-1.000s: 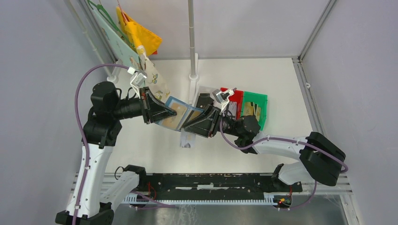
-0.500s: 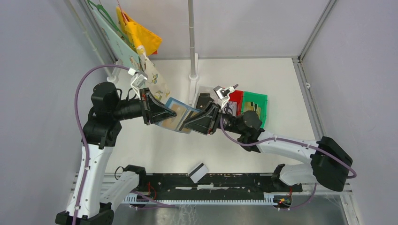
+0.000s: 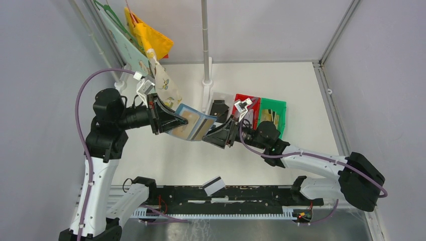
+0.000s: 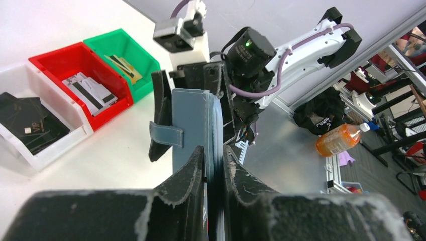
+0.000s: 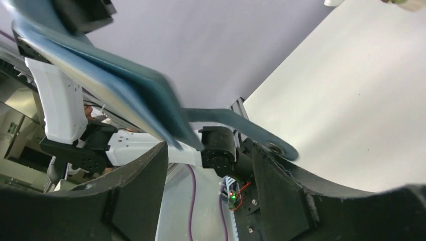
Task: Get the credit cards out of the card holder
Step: Remove the credit card from the card holder.
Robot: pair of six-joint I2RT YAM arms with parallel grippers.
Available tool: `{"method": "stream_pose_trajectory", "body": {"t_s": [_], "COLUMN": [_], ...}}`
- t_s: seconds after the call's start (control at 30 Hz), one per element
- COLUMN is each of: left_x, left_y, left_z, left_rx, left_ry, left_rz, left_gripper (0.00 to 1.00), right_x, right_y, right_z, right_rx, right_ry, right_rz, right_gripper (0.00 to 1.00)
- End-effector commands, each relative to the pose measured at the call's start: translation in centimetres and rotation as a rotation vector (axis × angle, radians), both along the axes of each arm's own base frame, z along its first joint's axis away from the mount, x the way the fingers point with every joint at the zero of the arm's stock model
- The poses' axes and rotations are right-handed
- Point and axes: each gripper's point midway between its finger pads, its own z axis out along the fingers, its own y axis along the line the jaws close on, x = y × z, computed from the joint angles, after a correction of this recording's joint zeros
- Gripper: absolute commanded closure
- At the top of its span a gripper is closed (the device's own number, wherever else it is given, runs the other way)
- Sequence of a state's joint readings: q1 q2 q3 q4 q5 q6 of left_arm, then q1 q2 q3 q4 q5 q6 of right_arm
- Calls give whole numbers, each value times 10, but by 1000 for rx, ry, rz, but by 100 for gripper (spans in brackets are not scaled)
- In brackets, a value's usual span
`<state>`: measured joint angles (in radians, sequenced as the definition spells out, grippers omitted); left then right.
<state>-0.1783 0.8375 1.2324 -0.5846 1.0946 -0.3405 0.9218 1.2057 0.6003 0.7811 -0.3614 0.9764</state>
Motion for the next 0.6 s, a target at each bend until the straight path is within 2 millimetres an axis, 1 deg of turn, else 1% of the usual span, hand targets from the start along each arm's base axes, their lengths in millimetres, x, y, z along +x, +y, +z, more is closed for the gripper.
{"method": "stream_pose_trajectory", "body": {"t_s": [0.0,0.07,0.17,0.23,0.3,0.4,0.5,0.57], "left_x": [-11,-10,-11,-11,-10,-7,-2,1], "left_y": [-2,-2,-2,-2,-2,-2,-1,-1], "left_z": [27,28,29,28,26,21,14,9], "left_rx": [-45,-46,-48,-47,-46,-41,-33,-27], "left_ry": [-84,-80,-80,-80,-75,-67,-57,-48], "left_rz": [-36,-37,-37,-37,-33,-21,-1,8], "left_gripper": [98,98,98,98,98,98,98,97], "right_x": [-2,-8,-17,-21,-24,-28,-27,-23], "right_y": [-5,-9,-17,-22,-25,-27,-23,-18], "right_z": [20,33,52,63,71,82,81,73], "right_rx": [120,194,309,370,418,462,428,358], "right_ry": [6,-2,-28,-34,-33,-52,-73,-88], "right_rz": [-7,20,50,66,89,111,104,82], "right_gripper": [31,29,29,33,39,52,74,87]}}
